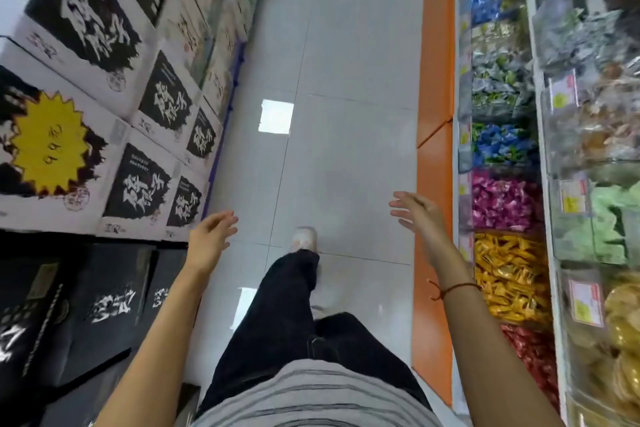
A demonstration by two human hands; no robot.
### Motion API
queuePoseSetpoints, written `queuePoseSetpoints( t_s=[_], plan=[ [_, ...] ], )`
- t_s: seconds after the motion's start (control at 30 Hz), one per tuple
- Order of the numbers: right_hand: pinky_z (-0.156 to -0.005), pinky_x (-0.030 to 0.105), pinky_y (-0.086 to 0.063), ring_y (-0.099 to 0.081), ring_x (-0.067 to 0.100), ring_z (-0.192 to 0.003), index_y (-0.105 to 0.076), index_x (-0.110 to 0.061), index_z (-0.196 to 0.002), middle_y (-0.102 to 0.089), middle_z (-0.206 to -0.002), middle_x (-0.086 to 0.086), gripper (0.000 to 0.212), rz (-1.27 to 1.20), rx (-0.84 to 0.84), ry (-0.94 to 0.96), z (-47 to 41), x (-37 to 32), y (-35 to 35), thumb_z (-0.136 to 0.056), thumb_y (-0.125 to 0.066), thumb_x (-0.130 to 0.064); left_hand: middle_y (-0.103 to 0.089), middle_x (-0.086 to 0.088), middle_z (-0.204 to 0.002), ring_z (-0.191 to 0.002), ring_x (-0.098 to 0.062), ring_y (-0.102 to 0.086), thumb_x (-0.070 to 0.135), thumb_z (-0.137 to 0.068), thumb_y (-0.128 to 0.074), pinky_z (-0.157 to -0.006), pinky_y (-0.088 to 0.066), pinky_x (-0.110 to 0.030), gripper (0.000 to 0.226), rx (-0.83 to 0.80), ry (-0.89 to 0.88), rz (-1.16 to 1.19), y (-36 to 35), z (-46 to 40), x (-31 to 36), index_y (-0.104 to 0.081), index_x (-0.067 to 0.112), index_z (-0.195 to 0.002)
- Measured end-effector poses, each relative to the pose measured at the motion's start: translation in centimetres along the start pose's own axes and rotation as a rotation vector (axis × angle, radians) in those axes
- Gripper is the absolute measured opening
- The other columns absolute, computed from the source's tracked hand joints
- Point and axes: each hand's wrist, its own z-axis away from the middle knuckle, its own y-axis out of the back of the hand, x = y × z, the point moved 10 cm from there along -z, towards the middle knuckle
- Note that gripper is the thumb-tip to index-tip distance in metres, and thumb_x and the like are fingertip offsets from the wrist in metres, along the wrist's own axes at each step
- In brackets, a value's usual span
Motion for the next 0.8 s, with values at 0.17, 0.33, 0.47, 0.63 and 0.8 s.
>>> queuePoseSetpoints(
  t_s=[0.17, 0.33, 0.47, 0.63, 0.8],
  plan=[
    [-0.074, 0.023, -0.049, -0.065, 0.017, -0.091, -0.065, -0.016, -0.105, -0.068, -0.101, 0.005, 0.017, -0.037, 0.045, -0.042, -4.7, -3.2, -0.5, -0.097, -0.052, -0.024, -0.063, -0.002, -0.111, -0.102, -0.016, -0.06, 0.018, -0.098, -0.05, -0.076, -0.046, -0.024, 0.017, 0.002, 0.019, 0.035, -1.8, -7.2, 5.7, -0.06, 0.017, -0.112],
    [-0.076, 0.022, -0.05, -0.064, 0.018, -0.091, -0.063, -0.01, -0.113, -0.066, -0.103, 0.007, 0.023, -0.082, 0.136, -0.072, -10.1, -7.9, 1.2, -0.098, -0.05, -0.022, -0.063, -0.003, -0.116, -0.105, -0.018, -0.06, 0.019, -0.099, -0.047, -0.087, -0.045, -0.031, 0.023, -0.04, -0.015, 0.026, -5.3, -14.8, 14.7, -0.059, 0.013, -0.118],
    [-0.078, 0.025, -0.049, -0.062, 0.014, -0.083, -0.062, -0.006, -0.111, -0.065, -0.102, 0.009, 0.022, -0.138, 0.219, -0.1, -15.3, -12.1, 3.6, -0.097, -0.051, -0.019, -0.062, -0.002, -0.116, -0.105, -0.018, -0.06, 0.019, -0.099, -0.048, -0.091, -0.046, -0.032, 0.027, -0.084, -0.048, 0.016, -9.3, -20.5, 21.8, -0.057, 0.01, -0.123],
    [-0.085, 0.03, -0.048, -0.062, 0.016, -0.084, -0.063, -0.005, -0.11, -0.065, -0.102, 0.011, 0.023, -0.119, 0.236, -0.107, -24.7, -18.6, 5.6, -0.097, -0.05, -0.019, -0.062, 0.0, -0.116, -0.104, -0.016, -0.06, 0.022, -0.1, -0.047, -0.088, -0.047, -0.031, 0.025, -0.145, -0.08, -0.01, -15.3, -28.5, 29.7, -0.057, 0.014, -0.121],
    [-0.085, 0.03, -0.049, -0.062, 0.012, -0.081, -0.062, -0.007, -0.112, -0.065, -0.097, 0.006, 0.023, -0.09, 0.183, -0.099, -35.9, -27.7, 6.1, -0.097, -0.05, -0.019, -0.063, 0.002, -0.114, -0.101, -0.014, -0.061, 0.024, -0.1, -0.047, -0.086, -0.047, -0.028, 0.027, -0.094, -0.094, -0.009, -18.8, -35.9, 36.9, -0.058, 0.013, -0.122]
  ],
)
